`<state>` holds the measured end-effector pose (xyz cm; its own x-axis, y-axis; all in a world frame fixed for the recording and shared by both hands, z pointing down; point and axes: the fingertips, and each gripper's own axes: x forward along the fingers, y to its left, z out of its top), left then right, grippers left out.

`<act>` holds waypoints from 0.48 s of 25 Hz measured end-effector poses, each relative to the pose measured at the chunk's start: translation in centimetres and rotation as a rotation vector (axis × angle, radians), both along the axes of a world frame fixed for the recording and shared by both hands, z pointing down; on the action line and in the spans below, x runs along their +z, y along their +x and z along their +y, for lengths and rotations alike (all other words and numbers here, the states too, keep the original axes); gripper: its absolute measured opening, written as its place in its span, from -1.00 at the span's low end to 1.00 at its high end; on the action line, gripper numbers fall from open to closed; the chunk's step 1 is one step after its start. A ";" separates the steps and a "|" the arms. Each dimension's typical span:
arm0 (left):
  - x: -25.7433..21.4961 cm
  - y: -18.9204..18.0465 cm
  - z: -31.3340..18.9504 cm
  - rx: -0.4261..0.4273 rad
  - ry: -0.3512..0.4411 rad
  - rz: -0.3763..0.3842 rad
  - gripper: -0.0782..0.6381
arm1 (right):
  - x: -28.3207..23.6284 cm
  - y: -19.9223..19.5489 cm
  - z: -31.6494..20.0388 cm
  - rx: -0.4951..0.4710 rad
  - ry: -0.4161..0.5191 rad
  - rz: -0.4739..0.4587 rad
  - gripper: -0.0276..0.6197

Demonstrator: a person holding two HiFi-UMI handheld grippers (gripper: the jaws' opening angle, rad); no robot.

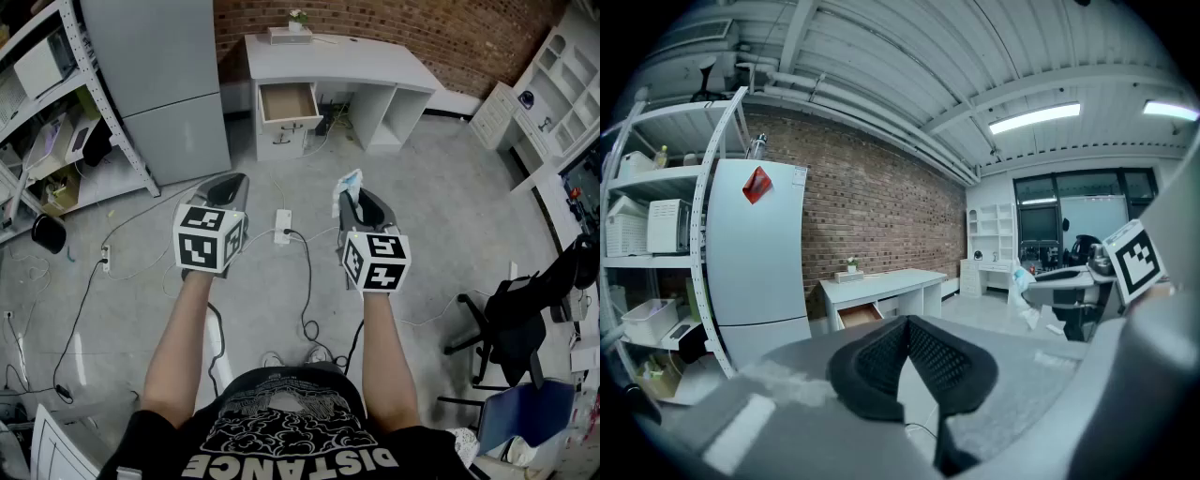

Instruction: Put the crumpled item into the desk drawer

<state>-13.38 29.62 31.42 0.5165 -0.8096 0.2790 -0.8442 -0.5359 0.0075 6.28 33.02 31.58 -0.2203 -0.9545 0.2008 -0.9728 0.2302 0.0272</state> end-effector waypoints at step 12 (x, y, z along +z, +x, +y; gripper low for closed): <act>0.6 -0.2 0.4 0.005 -0.007 -0.010 -0.79 | 0.7 -1.0 -0.3 -0.011 -0.012 -0.006 -0.59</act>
<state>-13.58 29.98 32.02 0.5181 -0.8047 0.2898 -0.8413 -0.5405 0.0030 5.33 32.73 32.25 -0.2316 -0.9496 0.2113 -0.9704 0.2409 0.0188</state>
